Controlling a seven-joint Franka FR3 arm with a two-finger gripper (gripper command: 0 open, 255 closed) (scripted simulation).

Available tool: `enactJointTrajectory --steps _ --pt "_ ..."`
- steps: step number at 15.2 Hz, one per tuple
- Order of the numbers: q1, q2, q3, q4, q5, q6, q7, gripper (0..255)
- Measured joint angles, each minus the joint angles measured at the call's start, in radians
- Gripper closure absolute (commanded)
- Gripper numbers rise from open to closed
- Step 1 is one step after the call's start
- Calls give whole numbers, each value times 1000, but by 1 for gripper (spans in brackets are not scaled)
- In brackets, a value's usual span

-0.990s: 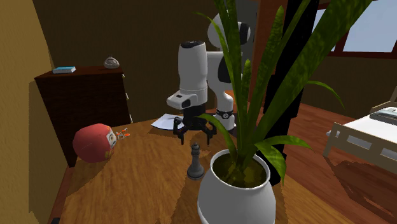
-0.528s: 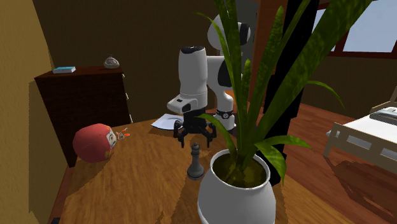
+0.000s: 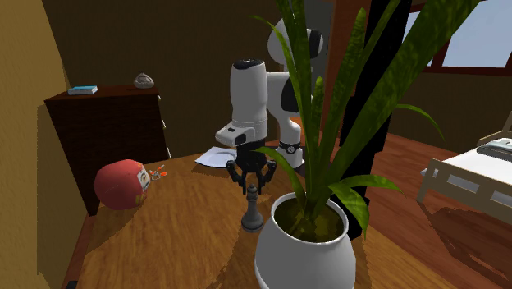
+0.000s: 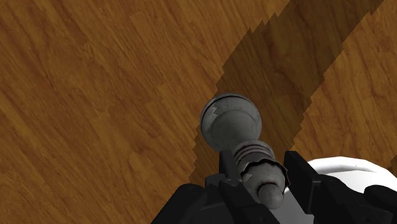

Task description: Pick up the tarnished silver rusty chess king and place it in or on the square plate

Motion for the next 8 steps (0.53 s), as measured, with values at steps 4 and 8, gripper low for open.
enactJointTrajectory --steps 4,8 --pt "0 0 0 0 0 0 0 255" --pt "1 -16 -2 20 -6 -36 4 255"
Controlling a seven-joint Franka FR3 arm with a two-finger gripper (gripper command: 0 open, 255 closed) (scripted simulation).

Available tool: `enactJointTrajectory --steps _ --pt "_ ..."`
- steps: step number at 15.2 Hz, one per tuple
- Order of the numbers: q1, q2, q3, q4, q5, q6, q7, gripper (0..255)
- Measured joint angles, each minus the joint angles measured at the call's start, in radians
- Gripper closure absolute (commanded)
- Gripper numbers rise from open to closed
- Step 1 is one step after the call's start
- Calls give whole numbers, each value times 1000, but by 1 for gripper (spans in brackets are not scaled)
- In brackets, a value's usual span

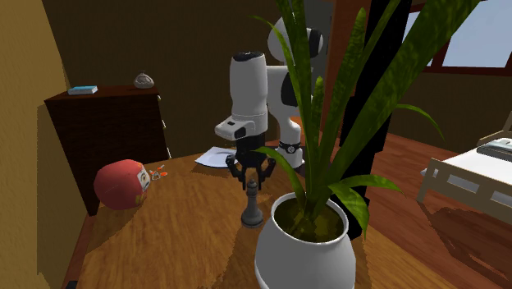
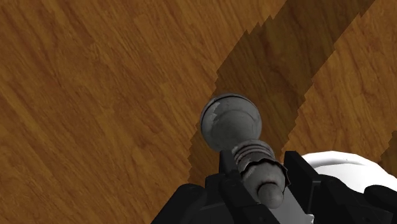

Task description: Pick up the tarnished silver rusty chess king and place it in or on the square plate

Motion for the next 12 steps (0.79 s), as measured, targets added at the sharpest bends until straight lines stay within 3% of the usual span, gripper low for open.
enactJointTrajectory --steps 12 --pt "3 -49 -5 99 -18 -145 13 255"
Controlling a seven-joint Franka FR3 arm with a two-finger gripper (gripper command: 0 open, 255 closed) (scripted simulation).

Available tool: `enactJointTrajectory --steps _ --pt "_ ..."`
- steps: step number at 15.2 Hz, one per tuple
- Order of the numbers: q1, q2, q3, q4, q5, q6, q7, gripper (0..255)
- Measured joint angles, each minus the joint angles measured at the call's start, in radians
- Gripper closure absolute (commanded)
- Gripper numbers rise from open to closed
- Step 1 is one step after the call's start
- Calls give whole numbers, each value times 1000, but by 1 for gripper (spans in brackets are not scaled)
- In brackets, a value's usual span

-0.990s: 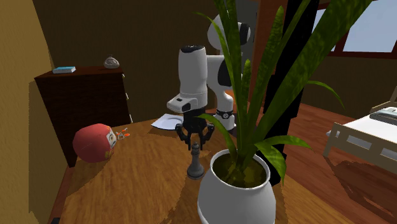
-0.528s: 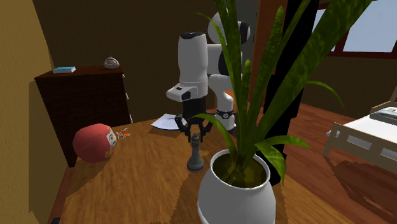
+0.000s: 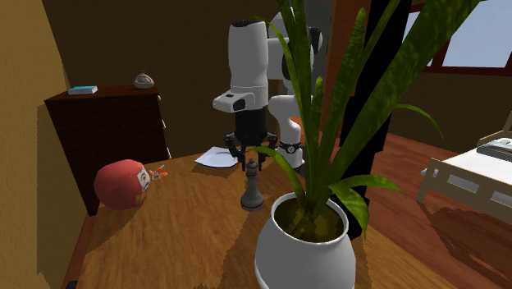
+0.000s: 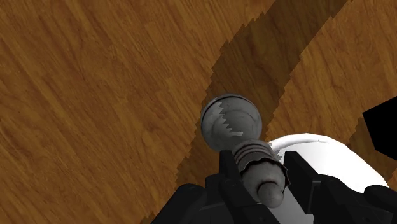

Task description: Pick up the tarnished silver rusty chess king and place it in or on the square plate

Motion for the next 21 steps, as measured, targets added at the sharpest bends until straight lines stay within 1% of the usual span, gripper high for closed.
enactJointTrajectory --steps 3,4,12,16,21 --pt "0 -9 -1 25 -3 -34 2 255" --pt "-1 -28 -4 8 -8 -35 -1 255" --pt "-43 -256 -51 -240 -77 -7 -69 255" --pt "-81 -372 -84 -342 -122 -14 -119 255" --pt "-127 -480 -125 -420 -173 -37 -180 255"
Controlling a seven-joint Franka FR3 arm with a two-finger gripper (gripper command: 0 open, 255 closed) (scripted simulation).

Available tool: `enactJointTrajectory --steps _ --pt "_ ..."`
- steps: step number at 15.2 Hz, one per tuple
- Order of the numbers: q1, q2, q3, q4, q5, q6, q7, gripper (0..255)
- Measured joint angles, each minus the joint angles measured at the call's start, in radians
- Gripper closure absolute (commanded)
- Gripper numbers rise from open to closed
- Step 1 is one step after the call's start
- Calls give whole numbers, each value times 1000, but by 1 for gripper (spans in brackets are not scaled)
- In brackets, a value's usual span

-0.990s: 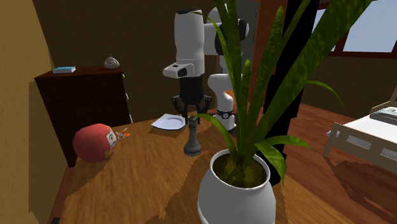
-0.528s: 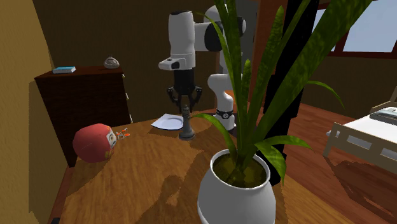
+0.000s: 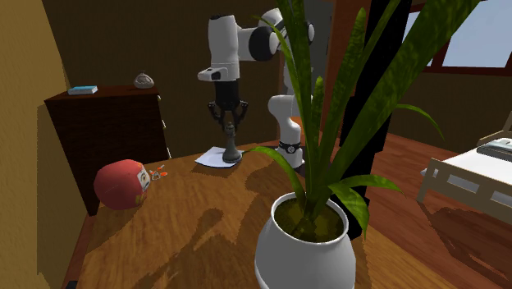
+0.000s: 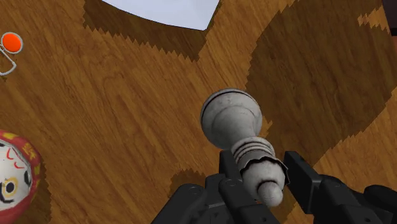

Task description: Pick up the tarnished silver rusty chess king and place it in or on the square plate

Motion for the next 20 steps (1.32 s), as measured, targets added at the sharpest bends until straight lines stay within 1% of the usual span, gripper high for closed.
enactJointTrajectory --steps 5,11,17,20 --pt "-64 -133 -49 -91 -70 -30 -74 255" --pt "-136 -242 -112 -123 -144 -91 -175 255" --pt "-209 -320 -190 -131 -218 -139 -295 255" --pt "-217 -325 -206 -152 -231 -120 -307 255"
